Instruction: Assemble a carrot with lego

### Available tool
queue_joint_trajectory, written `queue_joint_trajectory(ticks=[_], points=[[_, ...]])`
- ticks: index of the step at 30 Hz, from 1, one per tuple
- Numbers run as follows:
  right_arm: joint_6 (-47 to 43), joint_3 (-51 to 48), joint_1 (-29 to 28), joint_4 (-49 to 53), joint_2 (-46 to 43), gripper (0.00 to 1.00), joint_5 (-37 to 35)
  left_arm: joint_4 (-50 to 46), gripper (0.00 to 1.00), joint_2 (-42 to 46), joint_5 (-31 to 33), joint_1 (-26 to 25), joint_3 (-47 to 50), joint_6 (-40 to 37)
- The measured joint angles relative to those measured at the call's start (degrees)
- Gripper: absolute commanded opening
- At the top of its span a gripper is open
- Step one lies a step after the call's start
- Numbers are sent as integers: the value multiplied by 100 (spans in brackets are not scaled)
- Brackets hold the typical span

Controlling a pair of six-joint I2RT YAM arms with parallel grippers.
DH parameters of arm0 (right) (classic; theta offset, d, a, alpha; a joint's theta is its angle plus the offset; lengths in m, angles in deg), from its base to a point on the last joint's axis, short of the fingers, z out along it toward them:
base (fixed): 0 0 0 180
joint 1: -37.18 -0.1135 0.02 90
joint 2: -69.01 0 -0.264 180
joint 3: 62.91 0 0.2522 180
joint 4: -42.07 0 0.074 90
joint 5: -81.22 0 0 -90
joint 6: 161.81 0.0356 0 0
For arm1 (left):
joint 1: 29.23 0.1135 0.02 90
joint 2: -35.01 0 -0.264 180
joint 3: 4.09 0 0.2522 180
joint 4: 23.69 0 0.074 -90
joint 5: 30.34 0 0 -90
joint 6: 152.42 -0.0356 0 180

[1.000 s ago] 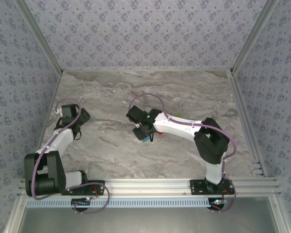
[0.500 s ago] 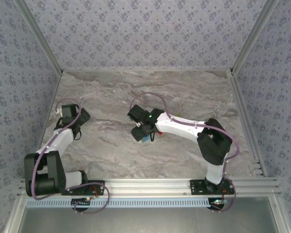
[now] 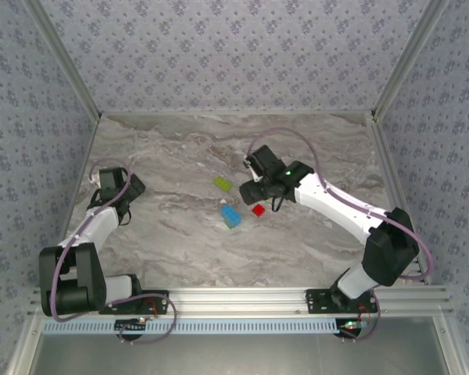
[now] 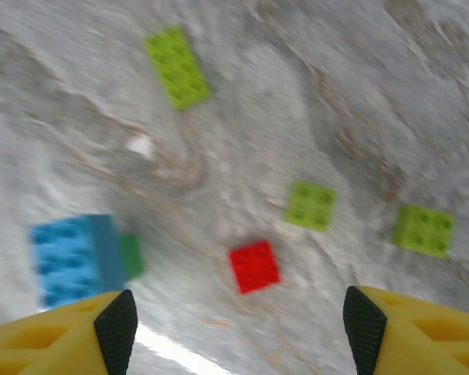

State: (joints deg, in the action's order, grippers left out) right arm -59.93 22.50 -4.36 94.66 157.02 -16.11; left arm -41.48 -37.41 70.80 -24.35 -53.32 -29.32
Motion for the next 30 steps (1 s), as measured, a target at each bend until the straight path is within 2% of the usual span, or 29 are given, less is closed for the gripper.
queue_joint_trajectory(ticks=[4,9,18,30], points=[[-87,-763,306,-177,83,74,114,0,97,0,0,0,0,0],[-170,-1169,417,-479,459,73,278,-2,97,0,0,0,0,0],[-385,-1169,417,-1084,1010,72,564,0,97,0,0,0,0,0],[-588,-914,417,-1233,1464,67,675,0,97,0,0,0,0,0]])
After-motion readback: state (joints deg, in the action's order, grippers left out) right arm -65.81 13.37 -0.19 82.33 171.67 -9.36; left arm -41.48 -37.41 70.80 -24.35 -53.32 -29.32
